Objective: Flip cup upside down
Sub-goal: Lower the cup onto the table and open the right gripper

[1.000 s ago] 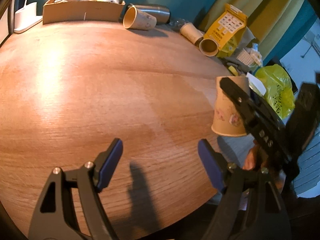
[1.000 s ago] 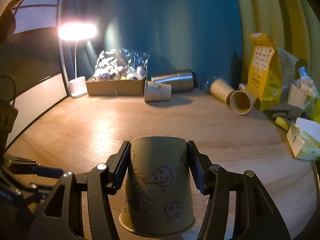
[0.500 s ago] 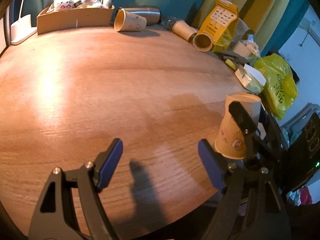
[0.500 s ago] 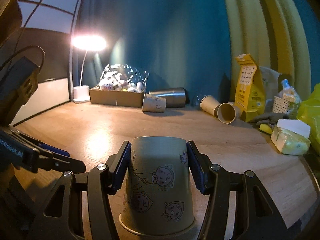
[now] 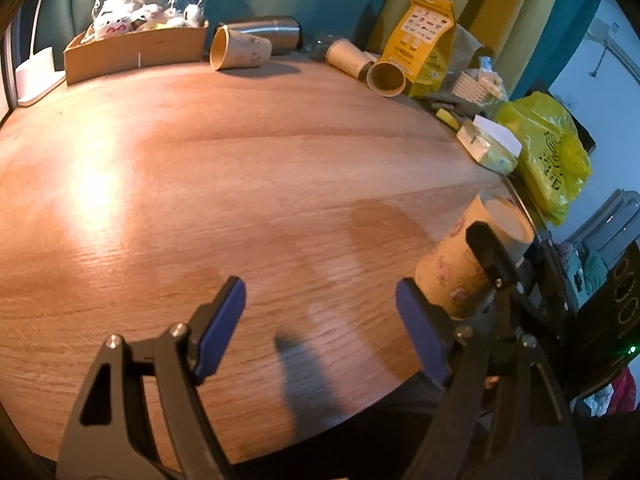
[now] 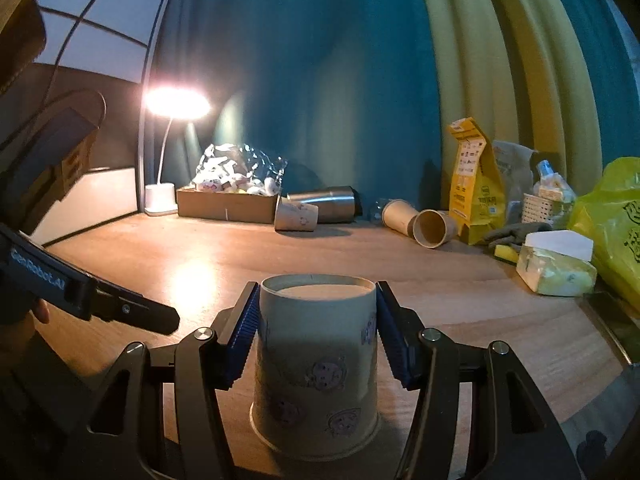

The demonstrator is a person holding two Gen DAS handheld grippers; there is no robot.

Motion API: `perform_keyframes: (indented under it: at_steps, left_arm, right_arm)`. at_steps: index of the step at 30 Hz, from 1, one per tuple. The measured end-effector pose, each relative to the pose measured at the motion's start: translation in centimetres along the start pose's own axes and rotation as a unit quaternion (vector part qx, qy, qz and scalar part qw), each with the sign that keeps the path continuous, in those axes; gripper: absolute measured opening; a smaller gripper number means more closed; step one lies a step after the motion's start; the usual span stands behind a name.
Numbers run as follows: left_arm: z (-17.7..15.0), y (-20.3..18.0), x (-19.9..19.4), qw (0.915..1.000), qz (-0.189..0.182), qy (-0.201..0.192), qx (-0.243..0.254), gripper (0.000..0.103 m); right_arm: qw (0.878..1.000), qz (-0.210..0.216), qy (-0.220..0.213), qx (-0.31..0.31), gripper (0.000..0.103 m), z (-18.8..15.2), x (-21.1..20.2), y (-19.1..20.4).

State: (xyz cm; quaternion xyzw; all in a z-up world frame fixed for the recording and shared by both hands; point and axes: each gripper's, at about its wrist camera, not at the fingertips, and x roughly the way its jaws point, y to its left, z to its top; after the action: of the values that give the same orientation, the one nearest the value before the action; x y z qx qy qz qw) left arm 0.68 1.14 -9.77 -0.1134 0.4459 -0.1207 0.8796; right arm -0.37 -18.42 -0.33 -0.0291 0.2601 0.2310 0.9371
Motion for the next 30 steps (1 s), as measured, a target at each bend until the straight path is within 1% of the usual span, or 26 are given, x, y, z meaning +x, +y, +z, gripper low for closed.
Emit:
perform_keyframes:
  at_steps: [11, 17, 19, 20, 21, 24, 30]
  left_arm:
    - [-0.1, -0.1, -0.5, 1.0000, 0.005, -0.008, 0.001, 0.079]
    - [0.0, 0.1, -0.8, 0.9998, 0.011, -0.014, 0.004, 0.079]
    - [0.0, 0.0, -1.0, 0.9997, 0.013, -0.018, 0.006, 0.079]
    - [0.0, -0.1, -1.1, 0.9997, 0.014, -0.021, 0.008, 0.079]
    - [0.0, -0.2, -1.2, 0.9995, 0.015, -0.024, 0.010, 0.079]
    - [-0.1, -0.7, -1.8, 0.9990, 0.020, -0.034, 0.018, 0.079]
    - [-0.3, -1.9, -3.6, 0.9972, 0.027, -0.061, 0.035, 0.079]
  right_arm:
    - [1.000, -0.024, 0.018, 0.004, 0.059, 0.0, 0.7, 0.0]
    - [0.999, -0.022, 0.040, 0.020, 0.061, 0.4, 1.4, -0.2]
    - [0.998, -0.020, 0.055, 0.028, 0.064, 0.6, 1.6, -0.3]
    - [0.997, -0.021, 0.060, 0.032, 0.071, 0.7, 1.6, -0.3]
    - [0.997, -0.022, 0.065, 0.037, 0.076, 0.9, 1.6, -0.4]
    - [0.995, -0.024, 0.081, 0.052, 0.085, 1.5, 1.2, -0.5]
    - [0.993, -0.035, 0.099, 0.062, 0.085, 3.2, -0.3, -0.3]
